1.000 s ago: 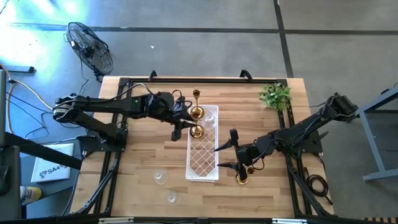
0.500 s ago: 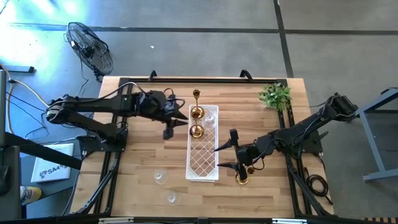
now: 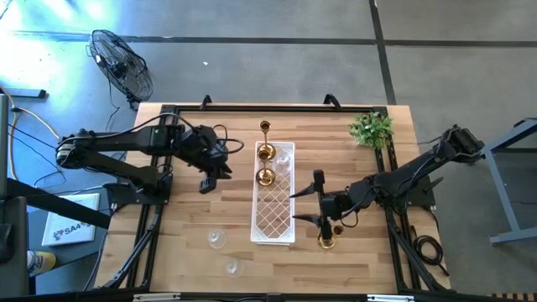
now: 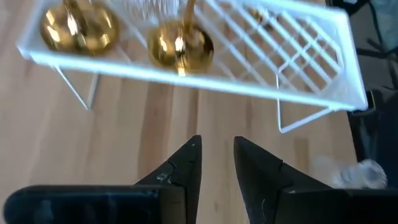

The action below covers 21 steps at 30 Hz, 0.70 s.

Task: Pick & Place candle stick holders
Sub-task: Put the top transparent candle holder on the shelf aligned with the other transparent candle holder

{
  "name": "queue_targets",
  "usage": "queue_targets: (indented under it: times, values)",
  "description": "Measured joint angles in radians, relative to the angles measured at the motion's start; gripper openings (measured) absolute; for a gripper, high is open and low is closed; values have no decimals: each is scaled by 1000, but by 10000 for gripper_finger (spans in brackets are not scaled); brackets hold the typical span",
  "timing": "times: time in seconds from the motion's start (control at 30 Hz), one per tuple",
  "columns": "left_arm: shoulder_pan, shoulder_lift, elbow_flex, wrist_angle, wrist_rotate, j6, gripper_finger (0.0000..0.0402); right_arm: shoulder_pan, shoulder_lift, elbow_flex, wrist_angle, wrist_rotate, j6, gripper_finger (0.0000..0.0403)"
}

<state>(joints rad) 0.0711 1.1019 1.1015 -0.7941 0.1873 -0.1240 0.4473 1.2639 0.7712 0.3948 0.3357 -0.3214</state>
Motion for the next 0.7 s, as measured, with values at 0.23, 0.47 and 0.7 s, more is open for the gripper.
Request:
queue_targets:
  times: [0.23, 0.47, 0.7]
  values:
    - [-40, 0, 0, -144, 50, -105, 93, 0, -2, 0, -2, 7, 6, 257]
    - [-134, 0, 0, -210, 74, -232, 92, 0, -2, 0, -2, 7, 6, 257]
    - [-219, 0, 0, -186, 36, -195, 92, 0, -2, 0, -2, 6, 6, 257]
